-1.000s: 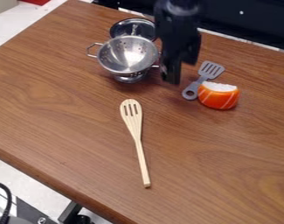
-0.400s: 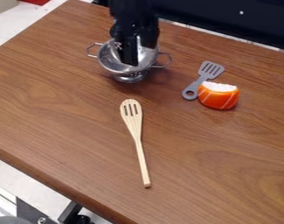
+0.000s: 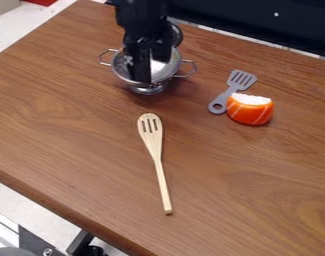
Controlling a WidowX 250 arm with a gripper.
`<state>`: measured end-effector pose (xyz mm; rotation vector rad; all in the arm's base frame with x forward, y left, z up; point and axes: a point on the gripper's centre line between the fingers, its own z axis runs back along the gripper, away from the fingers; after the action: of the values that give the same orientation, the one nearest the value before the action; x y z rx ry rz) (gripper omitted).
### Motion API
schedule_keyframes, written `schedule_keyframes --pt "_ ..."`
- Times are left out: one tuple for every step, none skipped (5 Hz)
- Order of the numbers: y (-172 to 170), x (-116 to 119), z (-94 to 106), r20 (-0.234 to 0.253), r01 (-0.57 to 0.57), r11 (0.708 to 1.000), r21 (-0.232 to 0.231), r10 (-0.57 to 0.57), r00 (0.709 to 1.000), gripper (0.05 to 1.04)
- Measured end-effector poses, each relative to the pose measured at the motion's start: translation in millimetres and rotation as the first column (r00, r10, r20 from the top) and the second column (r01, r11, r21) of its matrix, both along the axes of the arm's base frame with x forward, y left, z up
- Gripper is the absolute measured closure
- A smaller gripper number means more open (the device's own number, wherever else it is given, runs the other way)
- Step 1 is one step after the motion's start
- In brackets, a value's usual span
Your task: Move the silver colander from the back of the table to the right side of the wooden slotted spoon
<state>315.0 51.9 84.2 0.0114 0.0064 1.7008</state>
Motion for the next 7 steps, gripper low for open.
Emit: schedule_keyframes --pt "-4 -3 -0.3 0.028 -0.021 0.999 0.026 0.021 0.999 0.082" --pt "-8 0 -2.3 0.046 -0.024 0.999 0.046 0.022 0.999 0.082" --pt "-14 -3 -16.4 0.069 -0.019 0.997 0.076 0.013 0.998 0.082" --pt "-13 -3 -24.6 0.053 -0.039 0.996 0.085 0.034 0.998 0.082" --pt "-12 -1 -28.0 0.077 -0.05 0.994 0.097 0.043 0.996 0.082" --pt "-10 1 -31.3 0.086 -0.072 0.992 0.105 0.063 0.994 0.133" --pt "-9 3 -33.8 0.086 -0.096 0.989 0.109 0.087 0.992 0.407"
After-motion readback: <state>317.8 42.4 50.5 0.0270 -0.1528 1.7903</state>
